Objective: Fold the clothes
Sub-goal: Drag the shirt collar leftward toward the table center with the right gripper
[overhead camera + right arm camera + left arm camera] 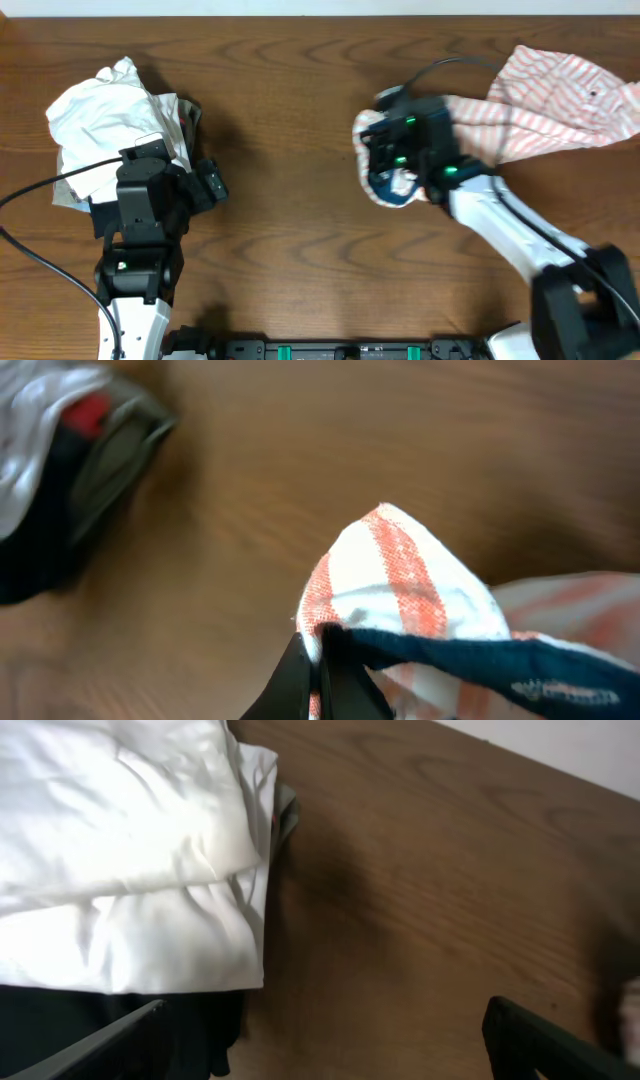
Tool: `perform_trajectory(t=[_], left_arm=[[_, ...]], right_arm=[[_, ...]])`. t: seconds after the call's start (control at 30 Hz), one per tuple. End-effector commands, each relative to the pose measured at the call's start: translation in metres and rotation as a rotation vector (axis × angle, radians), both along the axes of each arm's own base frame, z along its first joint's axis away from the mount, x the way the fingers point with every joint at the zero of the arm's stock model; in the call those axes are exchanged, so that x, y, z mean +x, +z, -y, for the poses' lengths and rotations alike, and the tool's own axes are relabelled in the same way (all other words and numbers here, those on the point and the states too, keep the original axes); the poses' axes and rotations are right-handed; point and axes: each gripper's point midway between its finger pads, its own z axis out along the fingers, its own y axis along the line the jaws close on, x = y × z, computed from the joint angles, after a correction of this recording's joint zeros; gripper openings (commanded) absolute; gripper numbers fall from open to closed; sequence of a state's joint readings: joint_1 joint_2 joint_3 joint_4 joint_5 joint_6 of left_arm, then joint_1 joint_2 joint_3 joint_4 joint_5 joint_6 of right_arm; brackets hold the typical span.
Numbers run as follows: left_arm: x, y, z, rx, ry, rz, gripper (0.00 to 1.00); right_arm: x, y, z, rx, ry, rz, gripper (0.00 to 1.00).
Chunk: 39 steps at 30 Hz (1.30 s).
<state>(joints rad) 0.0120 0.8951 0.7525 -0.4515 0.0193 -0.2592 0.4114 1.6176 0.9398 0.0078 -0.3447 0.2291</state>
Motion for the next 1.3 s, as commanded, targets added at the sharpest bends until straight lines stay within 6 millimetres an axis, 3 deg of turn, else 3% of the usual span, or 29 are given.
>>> perform_trajectory(t=[0.0, 0.13, 0.23, 0.27, 0.3, 0.47, 0.57, 0.67, 0.8, 0.97, 1.13, 1.27], left_arm=[[0.004, 0.01, -0.001, -0.003, 0.006, 0.02, 0.98], [0.004, 0.01, -0.001, -0.003, 0.006, 0.02, 0.98], [0.004, 0.01, -0.001, -0.003, 0.006, 0.019, 0.98], [0.004, 0.009, -0.001, -0.003, 0.006, 0.019, 0.98], [0.004, 0.009, -0.001, -0.003, 0.006, 0.019, 0.98], [0.004, 0.008, -0.001, -0.003, 0.005, 0.013, 0.98], [0.004, 0.007, 0.0, -0.004, 0.004, 0.01, 0.98], [0.005, 0.007, 0.01, -0.044, -0.045, 0.012, 0.98], [0.009, 0.0, 0.035, -0.103, -0.143, -0.013, 0.98], [0.015, -0.026, 0.085, -0.127, -0.271, -0.097, 0.98], [0.018, -0.051, 0.158, -0.163, -0.431, -0.147, 0.98], [0.014, -0.088, 0.199, -0.302, -0.364, -0.268, 0.98]], right_arm=[[-0.016, -0.002, -0.046, 0.04, 0.173, 0.045, 0.01], [-0.016, 0.008, -0.073, 0.079, 0.229, 0.135, 0.01], [-0.002, 0.019, -0.072, 0.065, 0.178, 0.213, 0.02], [0.008, 0.021, -0.063, 0.04, 0.123, 0.235, 0.09], [0.017, 0.022, -0.053, 0.017, 0.071, 0.25, 0.3], [0.052, 0.044, 0.012, -0.029, -0.134, 0.298, 0.66], [0.065, 0.069, 0.067, -0.035, -0.251, 0.321, 0.7], [0.066, 0.082, 0.123, -0.054, -0.368, 0.3, 0.7], [0.046, 0.064, 0.193, -0.121, -0.508, 0.151, 0.72], [0.012, 0.019, 0.253, -0.18, -0.637, -0.092, 0.79], [-0.006, 0.001, 0.279, -0.194, -0.703, -0.198, 0.82], [-0.008, 0.0, 0.285, -0.194, -0.718, -0.207, 0.84]])
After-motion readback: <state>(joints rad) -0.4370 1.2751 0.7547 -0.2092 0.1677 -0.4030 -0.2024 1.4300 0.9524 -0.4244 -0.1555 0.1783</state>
